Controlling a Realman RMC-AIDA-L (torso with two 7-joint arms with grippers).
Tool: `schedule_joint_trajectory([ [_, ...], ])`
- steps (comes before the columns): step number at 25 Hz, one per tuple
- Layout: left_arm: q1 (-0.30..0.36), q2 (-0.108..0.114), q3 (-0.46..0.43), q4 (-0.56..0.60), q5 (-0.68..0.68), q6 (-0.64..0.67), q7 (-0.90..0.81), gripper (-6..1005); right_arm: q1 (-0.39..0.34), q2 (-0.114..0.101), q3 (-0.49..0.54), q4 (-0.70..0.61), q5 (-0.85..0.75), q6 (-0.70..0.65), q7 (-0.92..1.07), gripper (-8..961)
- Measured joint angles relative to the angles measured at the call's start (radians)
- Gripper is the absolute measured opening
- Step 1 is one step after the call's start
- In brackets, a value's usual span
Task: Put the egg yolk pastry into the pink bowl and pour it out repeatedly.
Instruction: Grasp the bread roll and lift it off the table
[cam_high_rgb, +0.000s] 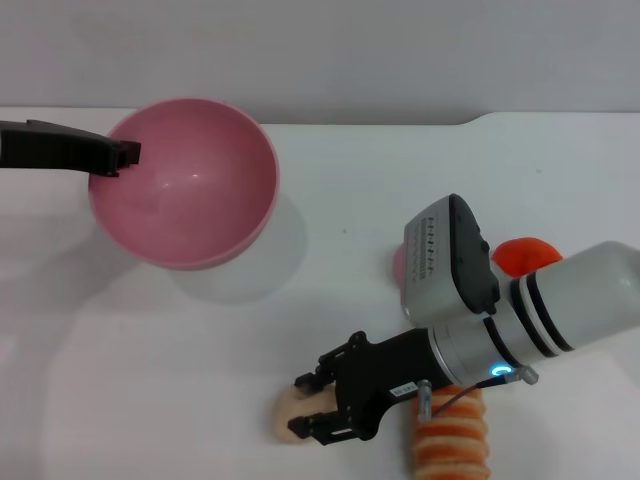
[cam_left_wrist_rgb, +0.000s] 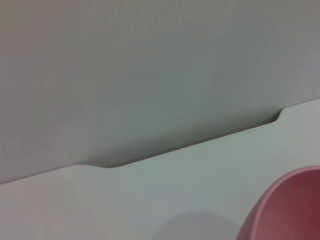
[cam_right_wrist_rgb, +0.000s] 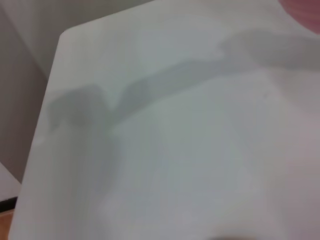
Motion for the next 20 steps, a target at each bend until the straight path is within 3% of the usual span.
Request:
schedule_joint_trajectory([
  [6, -0.002, 0.000, 0.000, -0.004, 0.001, -0.001, 0.004, 0, -0.015, -0.002, 0.032, -0.007, -0.010, -0.012, 0.003, 489],
  [16, -0.038, 0.003, 0.000, -0.069, 0.010, -0.005, 0.011, 1, -0.094, -0.006, 0.315, -0.032, -0.013, -0.183, -0.053, 358],
  [20, -0.048, 0.003, -0.001, -0.083, 0.017, -0.007, 0.013, 1, -0.116, -0.006, 0.388, -0.041, -0.013, -0.238, -0.072, 207],
])
